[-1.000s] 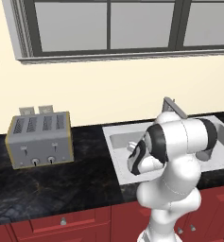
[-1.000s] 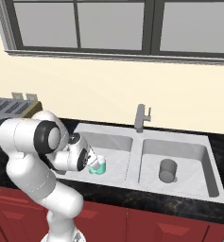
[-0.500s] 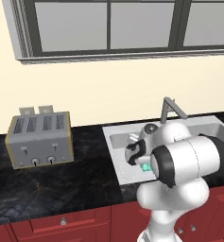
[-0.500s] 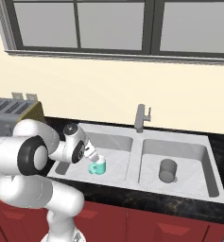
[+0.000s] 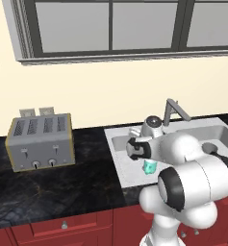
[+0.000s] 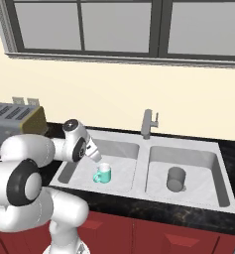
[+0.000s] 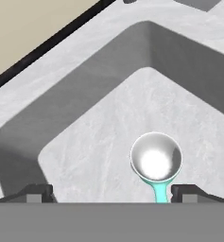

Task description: Move any existing items from the left basin to the right basin for drying. Then move the mug from the counter to the left basin of the sink for washing.

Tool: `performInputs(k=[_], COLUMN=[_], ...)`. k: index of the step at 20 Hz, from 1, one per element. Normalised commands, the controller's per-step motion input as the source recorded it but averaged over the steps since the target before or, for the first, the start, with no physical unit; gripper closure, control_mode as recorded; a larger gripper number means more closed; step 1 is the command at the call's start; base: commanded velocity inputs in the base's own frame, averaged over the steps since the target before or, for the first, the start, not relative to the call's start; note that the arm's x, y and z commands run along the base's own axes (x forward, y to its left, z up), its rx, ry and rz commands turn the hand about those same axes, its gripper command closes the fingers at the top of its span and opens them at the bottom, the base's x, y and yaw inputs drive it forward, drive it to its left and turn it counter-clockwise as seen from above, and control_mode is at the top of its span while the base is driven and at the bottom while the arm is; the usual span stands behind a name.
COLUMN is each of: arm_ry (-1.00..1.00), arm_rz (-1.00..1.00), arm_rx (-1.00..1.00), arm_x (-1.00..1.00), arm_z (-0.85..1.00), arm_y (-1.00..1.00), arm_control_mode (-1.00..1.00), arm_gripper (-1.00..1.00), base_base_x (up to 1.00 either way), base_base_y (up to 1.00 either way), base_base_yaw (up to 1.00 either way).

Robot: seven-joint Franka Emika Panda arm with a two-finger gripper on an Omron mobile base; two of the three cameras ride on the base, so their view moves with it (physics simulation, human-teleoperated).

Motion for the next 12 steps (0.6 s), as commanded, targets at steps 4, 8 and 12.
performInputs(k=[4,8,12], arm_ry=[0.0,0.0,0.0], arm_rz=[0.0,0.01,0.01], arm_rx=[0.0,-0.02,-0.03], arm_x=[0.0,-0.02,-0.1], arm_z=[0.4,0.35,0.3], arm_y=[0.16,0.2,0.22], arm_control_mode=[-1.0,-1.0,-1.0], arm_gripper=[-1.0,-1.0,-1.0], base_base_x=[0.0,0.0,0.0], base_base_y=[0.0,0.0,0.0], base_base_yaw=[0.0,0.0,0.0])
